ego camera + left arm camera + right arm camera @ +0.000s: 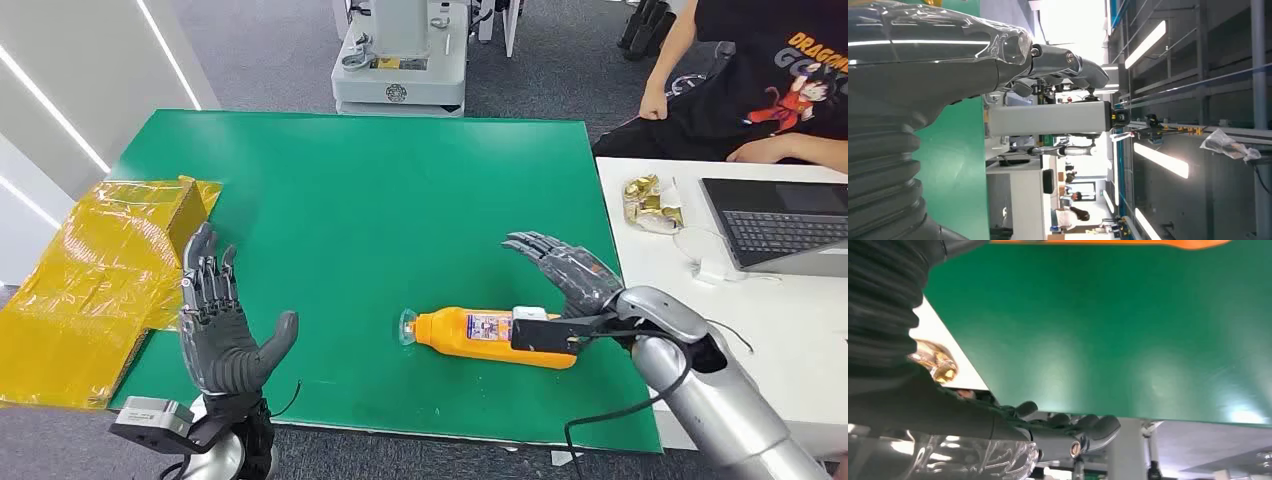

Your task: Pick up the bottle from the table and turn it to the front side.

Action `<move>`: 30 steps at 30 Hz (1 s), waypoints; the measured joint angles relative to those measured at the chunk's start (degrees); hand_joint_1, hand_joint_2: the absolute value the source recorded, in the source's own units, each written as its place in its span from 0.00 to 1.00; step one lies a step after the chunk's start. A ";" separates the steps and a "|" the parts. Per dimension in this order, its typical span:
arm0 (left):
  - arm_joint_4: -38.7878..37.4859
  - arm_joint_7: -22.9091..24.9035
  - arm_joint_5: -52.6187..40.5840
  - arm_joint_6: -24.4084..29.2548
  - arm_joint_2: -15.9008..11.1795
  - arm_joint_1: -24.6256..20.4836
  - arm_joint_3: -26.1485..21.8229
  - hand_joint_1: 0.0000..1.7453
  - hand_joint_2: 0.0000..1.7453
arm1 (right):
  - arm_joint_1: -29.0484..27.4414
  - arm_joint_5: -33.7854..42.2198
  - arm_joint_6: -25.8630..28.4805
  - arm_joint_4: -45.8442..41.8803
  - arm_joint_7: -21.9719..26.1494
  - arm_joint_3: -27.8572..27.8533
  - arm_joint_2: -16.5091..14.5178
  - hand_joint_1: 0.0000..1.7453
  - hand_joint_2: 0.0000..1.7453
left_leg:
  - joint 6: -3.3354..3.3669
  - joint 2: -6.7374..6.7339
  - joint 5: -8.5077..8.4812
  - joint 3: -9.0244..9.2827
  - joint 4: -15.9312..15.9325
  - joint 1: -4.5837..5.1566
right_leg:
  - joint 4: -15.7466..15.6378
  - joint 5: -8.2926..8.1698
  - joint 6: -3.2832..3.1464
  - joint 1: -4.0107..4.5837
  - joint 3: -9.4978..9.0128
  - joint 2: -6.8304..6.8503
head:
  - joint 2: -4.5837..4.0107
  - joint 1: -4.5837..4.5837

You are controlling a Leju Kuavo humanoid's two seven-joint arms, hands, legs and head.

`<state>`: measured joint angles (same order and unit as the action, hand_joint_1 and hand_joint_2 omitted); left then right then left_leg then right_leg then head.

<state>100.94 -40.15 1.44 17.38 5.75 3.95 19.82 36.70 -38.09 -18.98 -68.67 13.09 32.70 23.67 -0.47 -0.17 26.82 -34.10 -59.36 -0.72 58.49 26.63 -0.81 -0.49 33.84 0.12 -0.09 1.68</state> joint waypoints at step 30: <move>-0.01 -0.01 1.07 1.54 -0.54 0.22 -0.36 0.00 1.00 | 11.29 9.25 -4.25 21.53 3.61 17.45 -8.65 0.00 1.00 | 0.00 0.12 0.00 -0.01 -0.03 0.02 | -0.05 0.01 0.02 0.00 0.01 0.10 | 0.00 0.01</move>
<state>100.93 -40.16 2.51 18.92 5.21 4.17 19.46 48.00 -28.84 -23.23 -47.14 16.70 50.16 15.02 -0.47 -0.05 26.82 -34.11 -59.39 -0.70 58.44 26.64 -0.79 -0.49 33.85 0.23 -0.09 1.69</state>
